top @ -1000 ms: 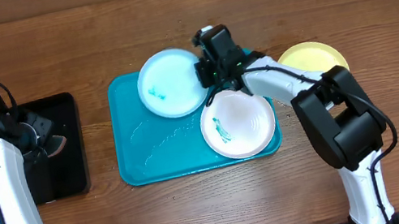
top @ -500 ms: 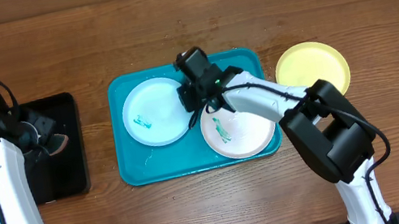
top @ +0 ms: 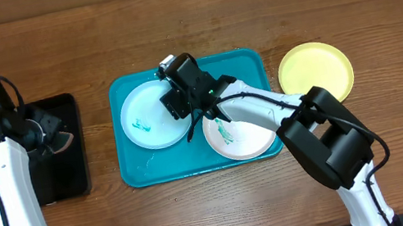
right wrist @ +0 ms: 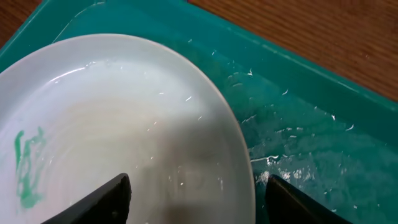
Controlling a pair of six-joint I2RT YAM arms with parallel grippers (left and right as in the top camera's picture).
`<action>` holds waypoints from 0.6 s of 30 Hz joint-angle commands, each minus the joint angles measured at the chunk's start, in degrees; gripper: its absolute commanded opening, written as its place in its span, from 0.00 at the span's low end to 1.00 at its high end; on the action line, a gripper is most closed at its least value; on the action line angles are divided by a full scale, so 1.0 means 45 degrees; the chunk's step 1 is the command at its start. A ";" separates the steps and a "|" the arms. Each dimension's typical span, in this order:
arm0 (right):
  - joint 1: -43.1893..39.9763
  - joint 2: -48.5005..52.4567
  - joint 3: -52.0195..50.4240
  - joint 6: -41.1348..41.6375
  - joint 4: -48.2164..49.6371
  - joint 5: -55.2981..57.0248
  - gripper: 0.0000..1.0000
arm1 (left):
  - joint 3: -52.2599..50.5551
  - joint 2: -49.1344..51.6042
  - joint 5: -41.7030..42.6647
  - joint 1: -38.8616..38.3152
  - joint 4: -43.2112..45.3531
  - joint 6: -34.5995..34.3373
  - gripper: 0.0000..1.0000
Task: Clean dirty plates on tray and stack at the side
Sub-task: 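Move the right gripper to the light blue plate rim and grip it, then lower the sponge with the left gripper onto the light blue plate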
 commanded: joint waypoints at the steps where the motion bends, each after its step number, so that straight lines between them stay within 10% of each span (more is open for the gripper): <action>1: -0.0078 0.0797 0.0131 -0.0442 0.0087 0.0117 0.71 | -0.0029 0.0063 0.0087 -0.0228 0.0039 0.0321 0.04; 5: -0.0078 0.0860 0.0131 -0.0491 0.0136 0.0117 0.63 | -0.0029 0.0063 0.0296 -0.0529 0.0039 0.0967 0.04; 14: -0.0068 0.0680 0.0141 -0.0277 -0.0486 0.0121 0.04 | -0.0039 0.0063 0.0753 -0.1705 -0.0092 0.1574 0.04; 18: -0.0068 -0.0223 0.0141 0.0471 -0.1481 0.0151 0.04 | -0.0078 0.0068 0.0748 -0.2550 -0.0141 0.1744 0.04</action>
